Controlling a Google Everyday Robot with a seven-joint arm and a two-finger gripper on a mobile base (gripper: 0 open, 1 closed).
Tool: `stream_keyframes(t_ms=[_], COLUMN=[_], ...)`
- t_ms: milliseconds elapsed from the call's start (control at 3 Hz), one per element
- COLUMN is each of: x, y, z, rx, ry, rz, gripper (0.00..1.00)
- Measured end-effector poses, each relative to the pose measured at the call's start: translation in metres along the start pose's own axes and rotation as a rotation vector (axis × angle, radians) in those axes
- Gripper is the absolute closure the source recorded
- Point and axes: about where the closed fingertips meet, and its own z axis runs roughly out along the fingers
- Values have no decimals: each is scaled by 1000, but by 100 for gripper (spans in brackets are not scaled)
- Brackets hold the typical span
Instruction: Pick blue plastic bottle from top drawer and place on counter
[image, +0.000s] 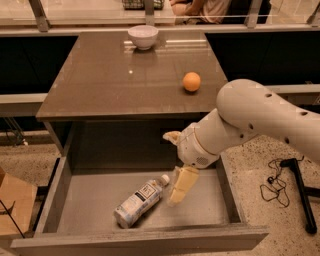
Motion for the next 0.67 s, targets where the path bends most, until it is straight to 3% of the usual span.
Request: stream_keyframes(t_ms=[333, 667], x=[2, 15], y=[-8, -14], z=[12, 37], rx=[-27, -101], ry=[35, 51], rz=[-17, -78], gripper=[0, 0])
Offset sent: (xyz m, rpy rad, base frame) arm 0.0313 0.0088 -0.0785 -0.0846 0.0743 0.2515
